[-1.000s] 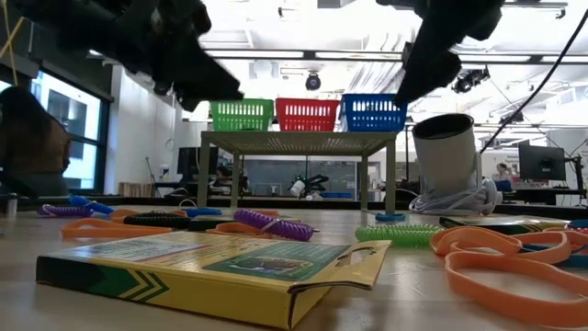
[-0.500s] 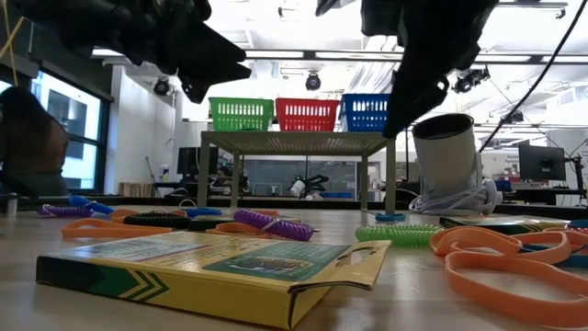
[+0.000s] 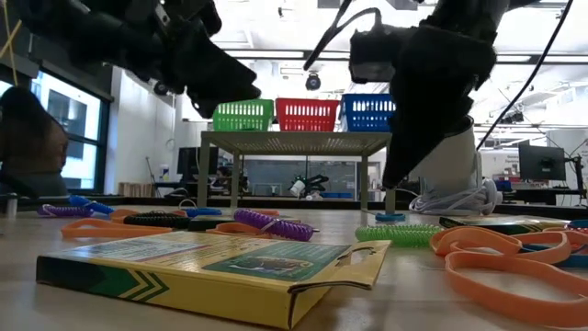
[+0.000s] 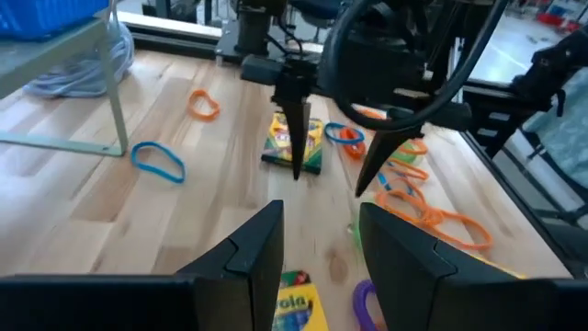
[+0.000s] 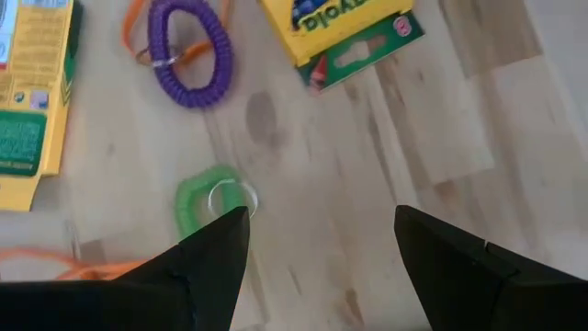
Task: Pick & Place Office Desk Supplies
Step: Put the top green spring keychain into the blue bin on the shelf
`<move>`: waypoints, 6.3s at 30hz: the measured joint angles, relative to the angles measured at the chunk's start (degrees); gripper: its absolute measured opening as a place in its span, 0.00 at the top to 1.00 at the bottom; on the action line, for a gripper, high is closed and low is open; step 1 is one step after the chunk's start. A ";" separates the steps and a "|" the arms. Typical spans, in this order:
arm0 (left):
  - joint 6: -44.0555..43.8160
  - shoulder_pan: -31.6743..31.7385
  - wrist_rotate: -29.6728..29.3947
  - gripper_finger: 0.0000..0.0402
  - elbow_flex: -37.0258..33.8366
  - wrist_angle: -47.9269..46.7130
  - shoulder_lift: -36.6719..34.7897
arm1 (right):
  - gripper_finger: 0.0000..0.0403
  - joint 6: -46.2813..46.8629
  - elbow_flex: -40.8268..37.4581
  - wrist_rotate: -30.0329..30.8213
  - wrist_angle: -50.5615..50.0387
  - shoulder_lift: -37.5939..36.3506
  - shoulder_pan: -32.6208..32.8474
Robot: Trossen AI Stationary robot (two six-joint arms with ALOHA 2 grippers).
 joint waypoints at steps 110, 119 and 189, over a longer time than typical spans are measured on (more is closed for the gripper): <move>1.28 -1.77 0.66 0.65 0.02 6.11 6.68 | 0.35 2.44 -10.69 6.93 24.36 7.66 5.84; 1.24 -1.77 0.66 0.65 0.02 6.12 6.68 | 0.60 4.17 -10.73 6.16 22.74 7.65 5.72; 0.79 -1.77 0.66 0.65 0.02 6.13 6.68 | 0.97 24.68 21.18 49.22 -63.91 -2.43 6.36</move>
